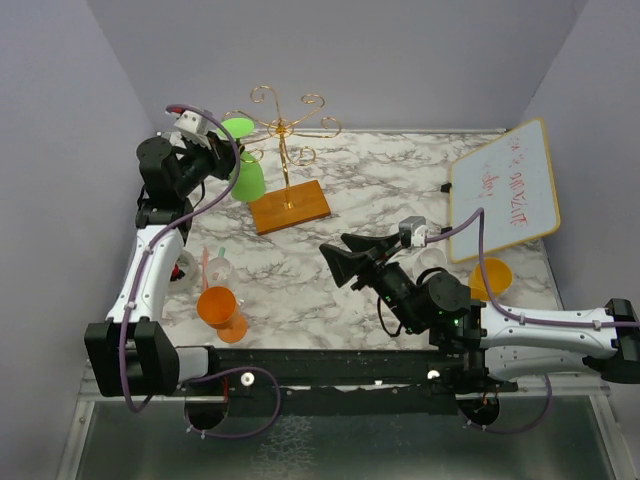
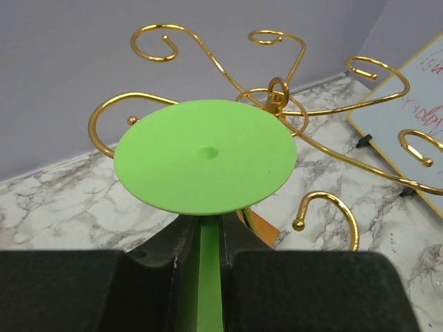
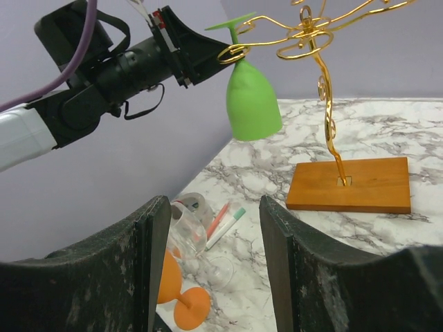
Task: Place the wine glass upside down on the wine glass rack
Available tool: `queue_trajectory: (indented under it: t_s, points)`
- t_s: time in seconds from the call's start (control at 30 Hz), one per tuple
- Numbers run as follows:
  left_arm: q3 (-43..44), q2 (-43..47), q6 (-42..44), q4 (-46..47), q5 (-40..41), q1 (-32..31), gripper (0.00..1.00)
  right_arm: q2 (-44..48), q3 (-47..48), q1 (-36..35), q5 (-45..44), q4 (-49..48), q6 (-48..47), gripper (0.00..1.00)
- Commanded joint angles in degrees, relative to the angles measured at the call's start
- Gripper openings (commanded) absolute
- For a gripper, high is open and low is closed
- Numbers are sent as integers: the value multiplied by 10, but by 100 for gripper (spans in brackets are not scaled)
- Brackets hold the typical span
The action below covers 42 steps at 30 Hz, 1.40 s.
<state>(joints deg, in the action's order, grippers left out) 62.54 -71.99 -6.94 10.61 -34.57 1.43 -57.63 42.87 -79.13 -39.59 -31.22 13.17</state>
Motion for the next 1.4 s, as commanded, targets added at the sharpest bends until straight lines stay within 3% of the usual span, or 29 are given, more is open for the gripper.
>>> queue_trajectory:
  t_s: [0.0, 0.27, 0.7, 1.37]
  points:
    - [-9, -13, -4, 25, -37, 6, 0, 8, -5, -3, -13, -12, -10, 60]
    - [0, -35, 7, 47, -66, 8, 0, 2, -1, -3, -13, -14, -14, 60]
    - [28, -81, 2, 65, -45, 9, 0, -10, 0, -3, -10, -29, -14, 59]
    - [7, -86, -106, 128, 82, 2, 0, -30, 3, -3, -7, -46, -8, 59]
